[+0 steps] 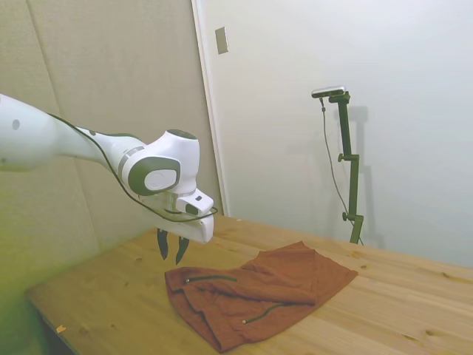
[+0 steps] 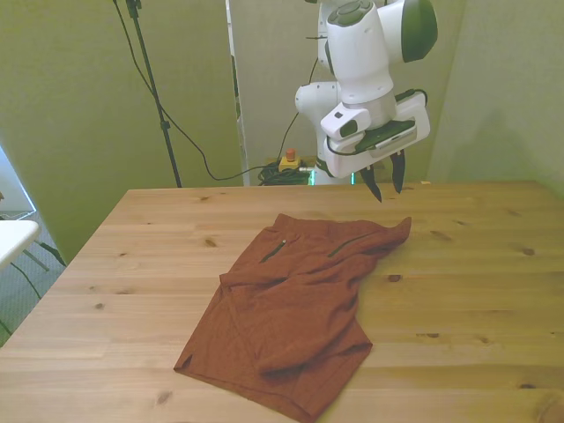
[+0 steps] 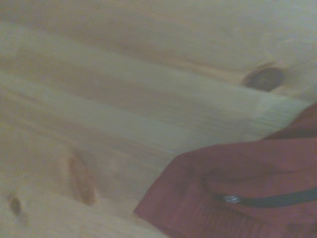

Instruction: Unfold the shorts

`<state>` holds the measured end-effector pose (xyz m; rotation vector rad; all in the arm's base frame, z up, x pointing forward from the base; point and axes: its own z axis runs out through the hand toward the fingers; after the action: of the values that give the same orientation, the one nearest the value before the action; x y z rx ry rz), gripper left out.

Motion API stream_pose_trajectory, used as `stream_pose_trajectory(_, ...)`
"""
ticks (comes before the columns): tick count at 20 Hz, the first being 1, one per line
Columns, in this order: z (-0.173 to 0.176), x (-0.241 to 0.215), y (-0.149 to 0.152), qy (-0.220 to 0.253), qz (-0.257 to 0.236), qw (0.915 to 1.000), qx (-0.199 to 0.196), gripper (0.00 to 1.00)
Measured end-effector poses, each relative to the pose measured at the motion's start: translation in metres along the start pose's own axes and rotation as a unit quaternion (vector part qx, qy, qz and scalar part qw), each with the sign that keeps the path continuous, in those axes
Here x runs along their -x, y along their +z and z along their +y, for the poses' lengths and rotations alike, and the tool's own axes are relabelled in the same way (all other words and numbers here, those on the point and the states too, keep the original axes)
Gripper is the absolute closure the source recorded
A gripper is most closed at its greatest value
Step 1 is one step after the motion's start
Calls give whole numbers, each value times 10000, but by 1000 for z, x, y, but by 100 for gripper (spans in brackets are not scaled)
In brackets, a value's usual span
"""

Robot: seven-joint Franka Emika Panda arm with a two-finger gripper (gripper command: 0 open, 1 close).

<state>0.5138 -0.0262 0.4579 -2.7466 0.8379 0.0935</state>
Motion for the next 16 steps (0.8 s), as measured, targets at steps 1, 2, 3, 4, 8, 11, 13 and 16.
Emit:
stream_pose_trajectory(1, 9, -8, -9, 226, 91, 9997, -51, 0)
stream_pose_trajectory(2, 23, -20, -19, 455, 191, 9987, -101, 0)
stream_pose_trajectory(3, 43, -36, -31, 684, 309, 9971, -130, 0)
stream_pose_trajectory(4, 66, -53, -40, 948, 431, 9944, -174, 0)
stream_pose_trajectory(8, 152, -115, -49, 1954, 873, 9765, -246, 0)
stream_pose_trajectory(11, 192, -142, -45, 2693, 1128, 9561, -253, 0)
stream_pose_trajectory(13, 208, -155, -41, 3160, 1258, 9400, -281, 0)
stream_pose_trajectory(16, 223, -173, -32, 3855, 1355, 9120, -345, 0)
